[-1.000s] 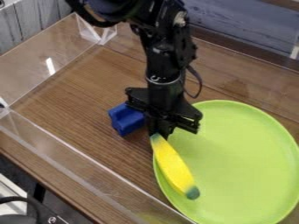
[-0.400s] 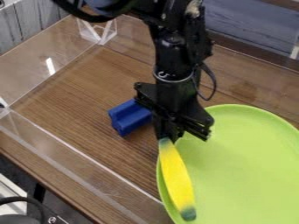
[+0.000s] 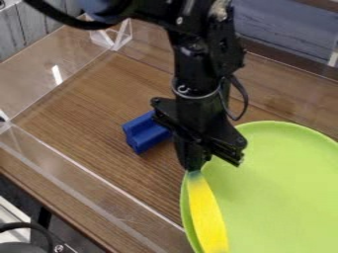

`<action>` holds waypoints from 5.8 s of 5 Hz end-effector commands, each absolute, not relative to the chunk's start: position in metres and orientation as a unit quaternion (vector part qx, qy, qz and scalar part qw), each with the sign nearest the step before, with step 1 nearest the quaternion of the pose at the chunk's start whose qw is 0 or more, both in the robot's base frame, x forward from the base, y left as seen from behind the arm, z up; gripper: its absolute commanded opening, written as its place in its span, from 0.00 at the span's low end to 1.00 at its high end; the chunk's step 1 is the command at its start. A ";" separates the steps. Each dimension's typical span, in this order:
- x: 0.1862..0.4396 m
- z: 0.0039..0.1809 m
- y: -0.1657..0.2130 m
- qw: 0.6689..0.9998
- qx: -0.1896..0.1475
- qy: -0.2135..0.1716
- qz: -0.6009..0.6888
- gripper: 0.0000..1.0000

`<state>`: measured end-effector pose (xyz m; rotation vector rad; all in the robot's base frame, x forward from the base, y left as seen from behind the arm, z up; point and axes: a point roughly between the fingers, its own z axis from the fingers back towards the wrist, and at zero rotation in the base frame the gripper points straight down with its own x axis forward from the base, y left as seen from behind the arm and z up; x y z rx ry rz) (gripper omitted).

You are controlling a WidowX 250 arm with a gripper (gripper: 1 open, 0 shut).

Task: Put the banana in the green plate

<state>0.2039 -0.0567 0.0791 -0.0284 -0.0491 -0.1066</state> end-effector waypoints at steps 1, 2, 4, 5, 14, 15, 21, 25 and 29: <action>0.197 0.078 -0.064 0.995 -0.015 -0.033 -0.091 0.00; 0.199 0.069 -0.078 0.994 -0.015 -0.032 -0.099 0.00; 0.200 0.051 -0.086 0.995 -0.017 -0.027 -0.091 0.00; 0.198 0.048 -0.079 0.999 -0.018 -0.025 -0.044 0.00; 0.200 0.085 -0.074 0.999 -0.031 0.000 0.006 0.00; 0.203 0.080 -0.081 0.999 -0.036 0.000 0.006 0.00; 0.206 0.093 -0.038 0.999 -0.049 -0.005 0.018 0.00; 0.222 0.107 -0.031 0.998 -0.056 -0.006 0.011 1.00; 0.289 0.142 0.001 0.997 -0.065 -0.026 -0.011 1.00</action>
